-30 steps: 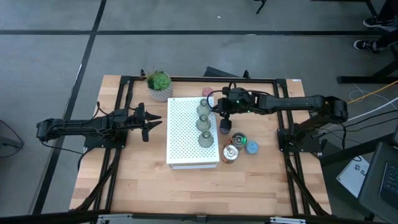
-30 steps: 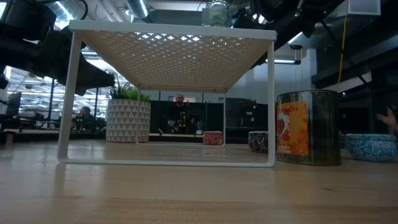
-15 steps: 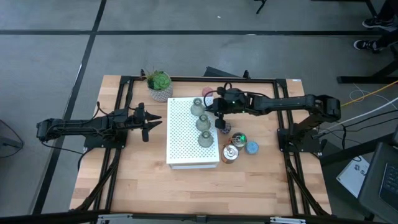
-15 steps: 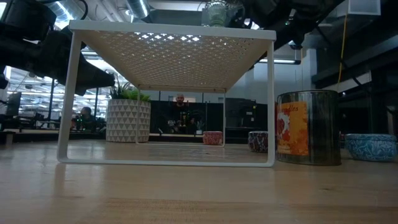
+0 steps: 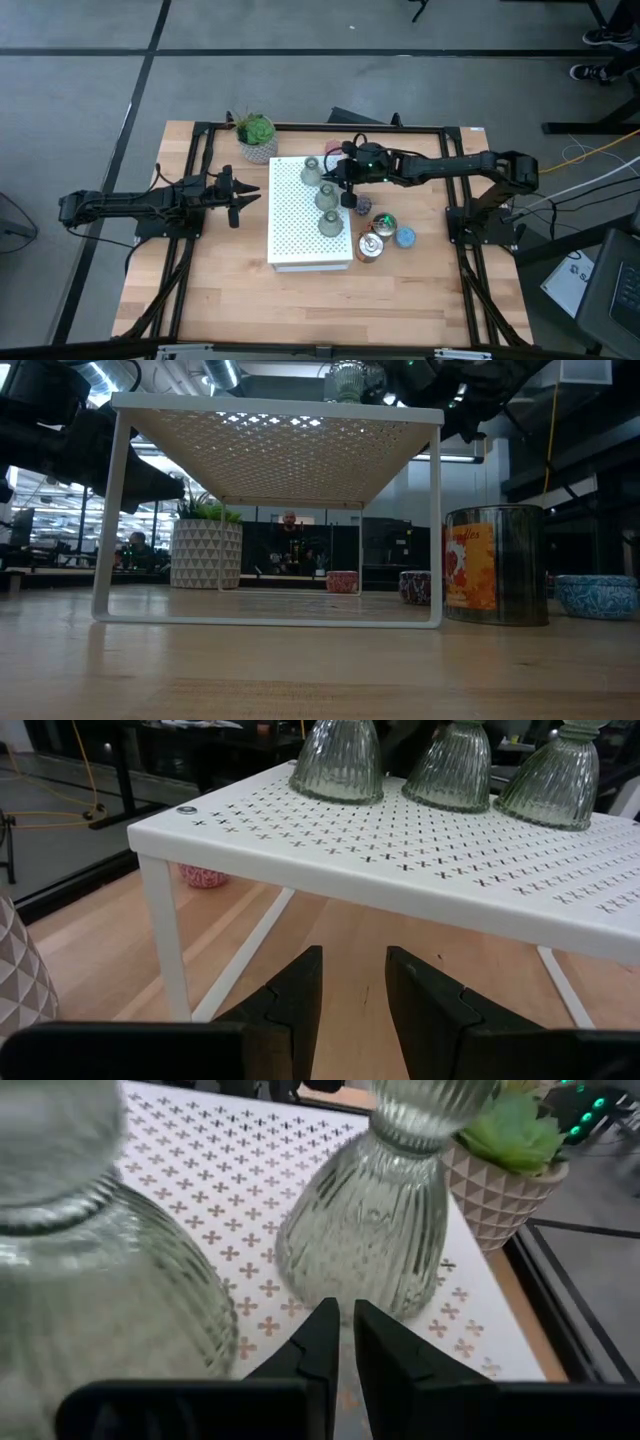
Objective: Pick & Place candle stick holders
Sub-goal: Adjust the green glass candle holder on the shelf
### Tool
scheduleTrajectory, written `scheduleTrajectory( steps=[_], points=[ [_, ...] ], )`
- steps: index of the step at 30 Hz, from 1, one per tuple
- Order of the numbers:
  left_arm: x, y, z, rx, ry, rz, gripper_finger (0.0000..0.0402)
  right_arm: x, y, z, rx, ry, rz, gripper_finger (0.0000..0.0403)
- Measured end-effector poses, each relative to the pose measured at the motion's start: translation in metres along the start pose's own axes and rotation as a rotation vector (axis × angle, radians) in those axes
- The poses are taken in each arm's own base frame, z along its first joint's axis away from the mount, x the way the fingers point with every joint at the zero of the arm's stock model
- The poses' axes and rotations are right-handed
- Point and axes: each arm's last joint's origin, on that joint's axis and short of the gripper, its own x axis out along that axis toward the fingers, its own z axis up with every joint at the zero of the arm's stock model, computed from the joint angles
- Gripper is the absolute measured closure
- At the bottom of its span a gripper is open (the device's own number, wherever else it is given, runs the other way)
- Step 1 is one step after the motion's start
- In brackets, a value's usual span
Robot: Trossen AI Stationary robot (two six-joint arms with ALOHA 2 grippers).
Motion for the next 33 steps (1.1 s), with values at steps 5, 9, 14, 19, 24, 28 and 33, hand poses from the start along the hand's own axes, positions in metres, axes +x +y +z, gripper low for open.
scheduleTrajectory(
  steps=[5,9,14,19,24,28,33],
  points=[
    [0.000,0.000,0.000,0.000,0.000,0.000,0.0294,0.009,-0.002,0.003,-0.006,-0.004,0.002,0.0365],
    [0.000,0.000,0.000,0.000,0.000,0.000,0.0294,0.016,-0.003,0.011,-0.012,-0.027,0.037,0.0365],
    [0.000,0.000,0.000,0.000,0.000,0.000,0.0294,0.025,-0.005,0.018,-0.024,-0.034,0.040,0.0365],
    [0.000,0.000,0.000,0.000,0.000,0.000,0.0294,0.036,-0.005,0.018,-0.024,-0.031,0.073,0.0365],
    [0.000,0.000,0.000,0.000,0.000,0.000,0.0294,0.041,-0.006,0.016,-0.034,-0.024,0.075,0.0365],
    [0.000,0.000,0.000,0.000,0.000,0.000,0.0294,0.036,-0.006,0.018,-0.032,-0.006,0.079,0.0364],
    [0.000,0.000,0.000,0.000,0.000,0.000,0.0294,0.016,-0.010,0.022,-0.019,0.058,0.080,0.0364]
  ],
)
